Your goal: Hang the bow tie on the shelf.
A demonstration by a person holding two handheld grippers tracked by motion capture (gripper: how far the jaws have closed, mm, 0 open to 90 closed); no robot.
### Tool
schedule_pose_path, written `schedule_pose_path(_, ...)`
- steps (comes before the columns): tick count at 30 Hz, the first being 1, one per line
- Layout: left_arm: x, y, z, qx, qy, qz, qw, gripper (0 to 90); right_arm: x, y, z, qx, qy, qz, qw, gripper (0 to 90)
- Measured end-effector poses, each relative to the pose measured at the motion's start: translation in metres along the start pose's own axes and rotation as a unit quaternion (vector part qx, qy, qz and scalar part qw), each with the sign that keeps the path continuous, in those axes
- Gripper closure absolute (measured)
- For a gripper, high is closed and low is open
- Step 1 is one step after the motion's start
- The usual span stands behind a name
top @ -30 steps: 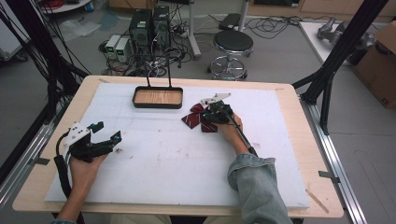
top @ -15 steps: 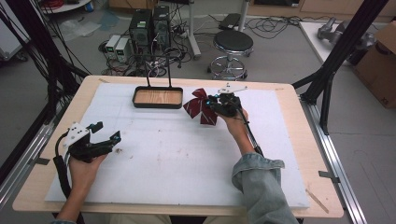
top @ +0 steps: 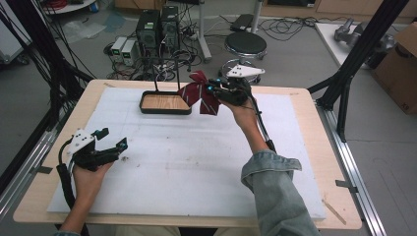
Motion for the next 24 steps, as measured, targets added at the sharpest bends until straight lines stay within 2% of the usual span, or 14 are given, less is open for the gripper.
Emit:
schedule_pose_path(2, 0.000, 0.000, 0.000, 0.000, 0.001, -0.001, 1.0000, 19.3, -0.002, 0.005, -0.003, 0.004, 0.009, -0.004, 0.9999, 75.5)
schedule_pose_path(3, 0.000, 0.000, 0.000, 0.001, 0.000, 0.000, 1.0000, 19.3, -0.006, 0.013, -0.011, 0.005, 0.019, -0.006, 0.9998, 75.5)
schedule_pose_path(6, 0.000, 0.000, 0.000, 0.001, 0.000, -0.001, 1.0000, 19.3, -0.008, 0.020, -0.016, 0.010, 0.016, -0.003, 0.9998, 75.5)
schedule_pose_path(9, 0.001, 0.001, -0.001, 0.004, -0.001, -0.002, 1.0000, 19.4, -0.009, 0.032, -0.029, 0.018, 0.013, -0.007, 0.9997, 75.5)
schedule_pose_path(11, 0.002, 0.000, -0.001, 0.003, -0.002, -0.003, 1.0000, 19.4, -0.009, 0.039, -0.034, 0.027, 0.017, -0.018, 0.9993, 75.5)
schedule_pose_path(15, 0.003, 0.000, -0.001, 0.002, -0.004, -0.004, 1.0000, 19.4, -0.006, 0.046, -0.041, 0.026, 0.009, -0.025, 0.9993, 75.5)
schedule_pose_path(16, 0.004, 0.000, -0.002, 0.003, -0.005, -0.004, 1.0000, 19.4, -0.003, 0.053, -0.047, 0.031, -0.004, -0.026, 0.9992, 75.5)
schedule_pose_path(19, 0.003, 0.000, -0.002, 0.004, -0.005, -0.005, 1.0000, 19.5, 0.000, 0.061, -0.053, 0.036, -0.017, -0.032, 0.9987, 75.4)
schedule_pose_path(24, 0.003, 0.001, -0.001, 0.004, -0.006, -0.002, 1.0000, 19.5, 0.002, 0.067, -0.066, 0.035, -0.026, -0.040, 0.9983, 75.4)
Point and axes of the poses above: each handheld gripper's, and its own axes: z roughly backward along the jaws, y roughly out of its top, x roughly to its right, the point moved 10 cm from there along -z, roughly forward along the jaws, and after that the axes turned 1 degree about -x, right-handed, at the moved point
